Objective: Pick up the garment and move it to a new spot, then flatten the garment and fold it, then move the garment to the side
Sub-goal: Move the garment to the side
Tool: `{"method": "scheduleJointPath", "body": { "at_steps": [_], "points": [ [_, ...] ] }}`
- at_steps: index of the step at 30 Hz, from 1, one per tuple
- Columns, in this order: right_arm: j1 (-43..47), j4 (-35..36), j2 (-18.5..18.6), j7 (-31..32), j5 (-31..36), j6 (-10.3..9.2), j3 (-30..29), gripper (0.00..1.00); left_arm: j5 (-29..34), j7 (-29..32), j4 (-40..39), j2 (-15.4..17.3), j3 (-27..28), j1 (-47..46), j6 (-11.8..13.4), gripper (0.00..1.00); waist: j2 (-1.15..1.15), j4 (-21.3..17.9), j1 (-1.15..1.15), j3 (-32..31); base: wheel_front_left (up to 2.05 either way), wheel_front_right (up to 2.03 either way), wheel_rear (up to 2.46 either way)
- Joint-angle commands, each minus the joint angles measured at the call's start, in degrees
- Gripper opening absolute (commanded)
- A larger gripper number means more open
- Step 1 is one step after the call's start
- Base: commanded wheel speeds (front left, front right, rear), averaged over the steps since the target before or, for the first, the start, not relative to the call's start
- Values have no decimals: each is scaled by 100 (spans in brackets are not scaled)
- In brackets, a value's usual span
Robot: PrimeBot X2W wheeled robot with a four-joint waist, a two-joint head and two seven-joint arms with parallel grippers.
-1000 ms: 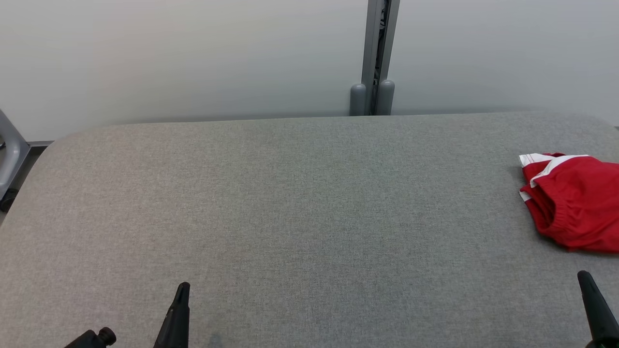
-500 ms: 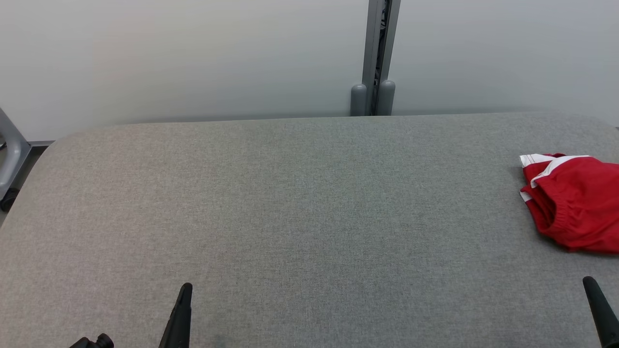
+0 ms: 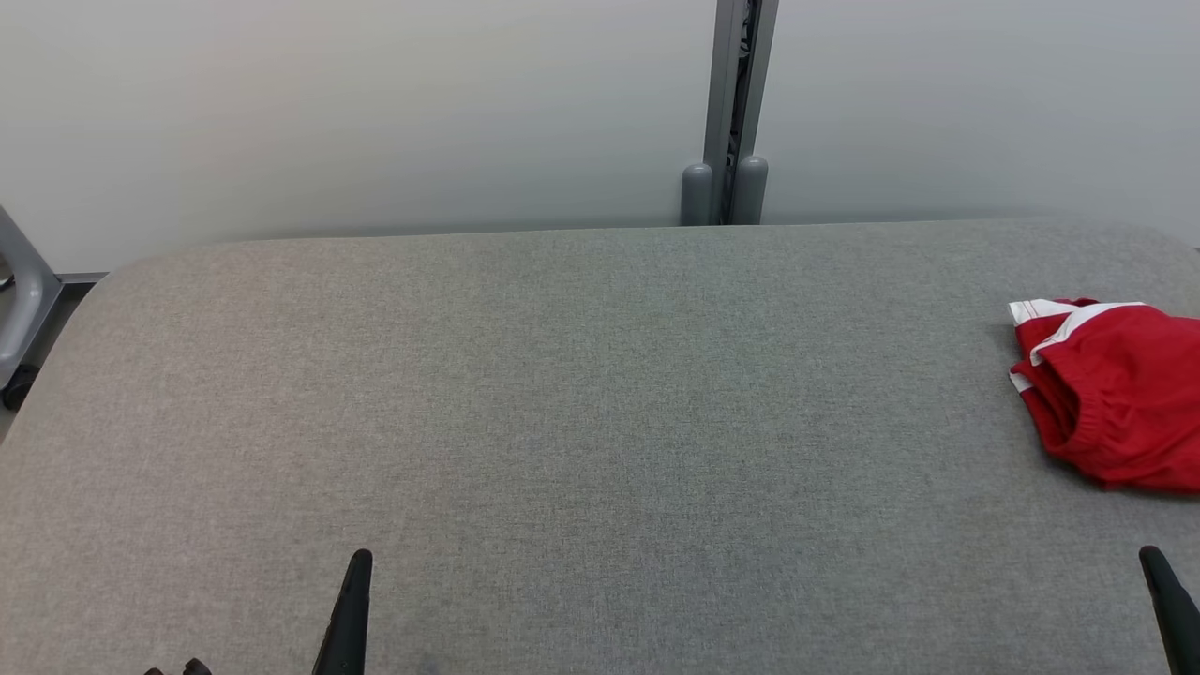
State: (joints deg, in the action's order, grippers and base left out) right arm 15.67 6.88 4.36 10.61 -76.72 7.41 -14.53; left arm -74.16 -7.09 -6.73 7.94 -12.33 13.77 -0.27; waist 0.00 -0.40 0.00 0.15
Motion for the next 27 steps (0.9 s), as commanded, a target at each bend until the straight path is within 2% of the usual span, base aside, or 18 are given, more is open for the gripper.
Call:
{"method": "scheduleJointPath", "body": {
  "at_steps": [1, 27],
  "points": [
    [20, 90, 31, 61, -177, 11, -63, 0, -117, 3, -77, -20, 52, 50, -71, 0, 0, 1, 0, -1, 0, 0, 0],
    [215, 170, -57, 422, -1374, 13, -283, 0, -1053, 98, -208, -242, 216, 228, -460, 0, 0, 21, 0, -6, 0, 0, 0]
  ]
}}
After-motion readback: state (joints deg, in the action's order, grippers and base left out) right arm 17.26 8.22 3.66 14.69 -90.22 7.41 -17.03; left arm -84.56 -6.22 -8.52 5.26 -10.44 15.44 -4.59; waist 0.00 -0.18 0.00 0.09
